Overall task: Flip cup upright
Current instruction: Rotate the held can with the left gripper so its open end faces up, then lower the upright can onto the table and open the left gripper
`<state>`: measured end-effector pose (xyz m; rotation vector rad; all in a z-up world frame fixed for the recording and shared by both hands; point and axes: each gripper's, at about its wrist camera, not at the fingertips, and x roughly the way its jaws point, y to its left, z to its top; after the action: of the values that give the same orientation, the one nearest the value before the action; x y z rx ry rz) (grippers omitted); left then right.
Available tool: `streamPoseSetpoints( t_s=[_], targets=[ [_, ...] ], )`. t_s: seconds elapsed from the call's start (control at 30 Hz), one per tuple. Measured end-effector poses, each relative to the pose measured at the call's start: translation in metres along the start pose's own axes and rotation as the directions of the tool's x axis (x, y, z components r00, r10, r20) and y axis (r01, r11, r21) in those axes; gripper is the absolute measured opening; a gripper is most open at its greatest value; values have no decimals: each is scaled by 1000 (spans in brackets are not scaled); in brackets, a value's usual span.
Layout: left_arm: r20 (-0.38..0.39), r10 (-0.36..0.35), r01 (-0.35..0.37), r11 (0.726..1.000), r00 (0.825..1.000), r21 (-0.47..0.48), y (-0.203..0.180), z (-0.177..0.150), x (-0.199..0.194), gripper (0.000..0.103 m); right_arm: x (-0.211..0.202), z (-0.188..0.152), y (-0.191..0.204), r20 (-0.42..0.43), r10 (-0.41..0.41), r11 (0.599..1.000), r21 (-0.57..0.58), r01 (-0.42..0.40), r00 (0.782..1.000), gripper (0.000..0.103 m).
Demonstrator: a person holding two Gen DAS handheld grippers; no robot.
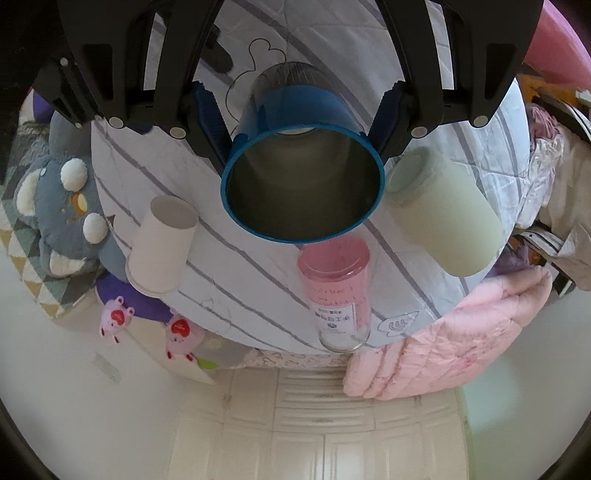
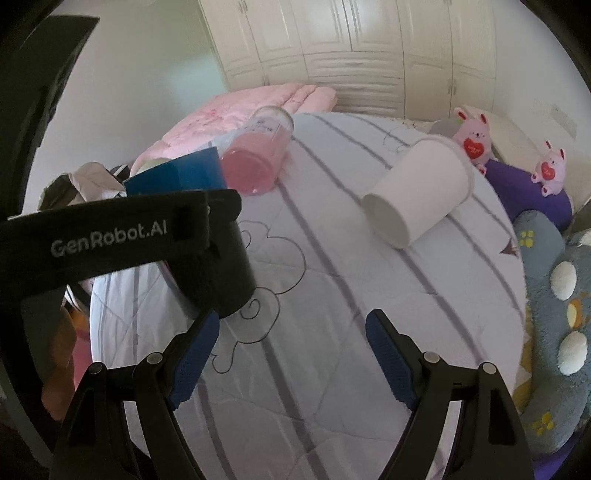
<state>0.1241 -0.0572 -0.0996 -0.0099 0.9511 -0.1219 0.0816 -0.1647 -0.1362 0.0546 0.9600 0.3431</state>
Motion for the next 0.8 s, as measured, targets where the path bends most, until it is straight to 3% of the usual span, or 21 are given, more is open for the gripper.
streamPoseSetpoints(
  t_s=[0.6, 0.8],
  targets=[
    [17, -53, 52, 996, 998, 76, -8, -21, -15, 70, 31, 2, -8, 6, -65, 996, 65, 65, 998, 83],
    [3, -69, 68, 996, 998, 58, -4, -21, -15, 70, 34, 3, -10, 6, -72, 995, 76, 71, 997, 83]
  ],
)
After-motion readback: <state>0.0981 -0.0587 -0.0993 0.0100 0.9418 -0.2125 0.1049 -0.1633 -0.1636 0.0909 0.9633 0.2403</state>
